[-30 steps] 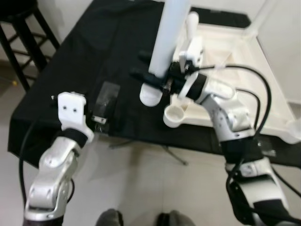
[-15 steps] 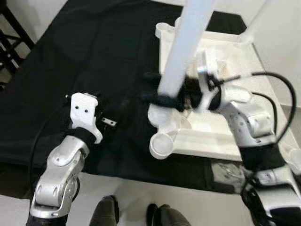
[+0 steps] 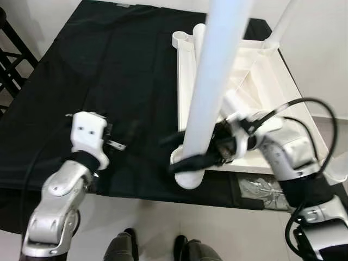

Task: Building children table

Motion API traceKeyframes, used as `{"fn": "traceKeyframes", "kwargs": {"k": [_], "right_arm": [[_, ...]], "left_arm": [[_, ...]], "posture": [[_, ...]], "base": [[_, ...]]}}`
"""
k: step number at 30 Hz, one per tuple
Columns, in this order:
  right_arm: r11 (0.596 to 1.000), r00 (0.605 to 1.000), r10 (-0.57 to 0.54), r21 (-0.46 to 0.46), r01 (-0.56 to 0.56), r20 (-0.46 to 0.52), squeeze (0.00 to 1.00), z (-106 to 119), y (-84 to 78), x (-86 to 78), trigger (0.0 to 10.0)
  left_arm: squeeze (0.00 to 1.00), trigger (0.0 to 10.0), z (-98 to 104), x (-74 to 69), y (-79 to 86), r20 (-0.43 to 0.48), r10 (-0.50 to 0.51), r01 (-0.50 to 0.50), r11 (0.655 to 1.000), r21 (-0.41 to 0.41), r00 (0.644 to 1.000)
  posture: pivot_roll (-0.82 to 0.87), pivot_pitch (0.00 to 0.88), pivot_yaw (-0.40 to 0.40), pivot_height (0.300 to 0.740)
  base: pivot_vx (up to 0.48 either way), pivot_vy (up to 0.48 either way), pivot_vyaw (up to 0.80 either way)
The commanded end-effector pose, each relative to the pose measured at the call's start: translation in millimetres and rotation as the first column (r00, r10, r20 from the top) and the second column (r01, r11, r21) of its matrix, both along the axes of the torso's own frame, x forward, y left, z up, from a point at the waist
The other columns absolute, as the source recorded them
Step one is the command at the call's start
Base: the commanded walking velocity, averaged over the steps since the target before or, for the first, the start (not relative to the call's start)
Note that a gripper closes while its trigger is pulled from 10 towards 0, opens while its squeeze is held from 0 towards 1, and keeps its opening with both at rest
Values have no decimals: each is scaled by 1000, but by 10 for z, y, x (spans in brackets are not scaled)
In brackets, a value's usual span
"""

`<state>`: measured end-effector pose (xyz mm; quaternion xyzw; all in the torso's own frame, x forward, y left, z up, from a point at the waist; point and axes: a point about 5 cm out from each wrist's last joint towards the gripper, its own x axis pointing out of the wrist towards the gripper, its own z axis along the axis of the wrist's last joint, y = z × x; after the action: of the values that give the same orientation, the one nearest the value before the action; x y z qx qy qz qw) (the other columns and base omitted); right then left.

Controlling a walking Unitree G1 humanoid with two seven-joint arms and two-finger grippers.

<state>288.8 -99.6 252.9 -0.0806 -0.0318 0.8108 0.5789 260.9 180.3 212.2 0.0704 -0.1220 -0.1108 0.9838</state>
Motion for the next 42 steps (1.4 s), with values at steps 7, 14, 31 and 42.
{"fn": "traceKeyframes", "kwargs": {"k": [7,14,31,42], "right_arm": [[991,993,116,-66,-113,38,0,5,46,-51,10000],[984,985,159,-93,-153,63,0,144,15,-64,10000],[986,983,154,-73,-147,103,0,158,-14,-26,10000],[988,983,145,-66,-139,110,0,113,10,28,10000]], "left_arm": [[0,10000,-21,-128,23,-34,-5,6,999,35,999],[0,10000,-43,-217,84,-58,15,-12,999,48,998],[0,10000,98,-667,224,-119,-408,425,863,273,905],[0,10000,-26,-756,64,-151,-482,505,837,213,863]], "posture": [[79,377,-93,740],[87,425,-97,740],[112,433,-84,740],[110,434,-85,740]], "base": [[0,0,0],[0,0,0],[0,0,0],[0,0,0]]}}
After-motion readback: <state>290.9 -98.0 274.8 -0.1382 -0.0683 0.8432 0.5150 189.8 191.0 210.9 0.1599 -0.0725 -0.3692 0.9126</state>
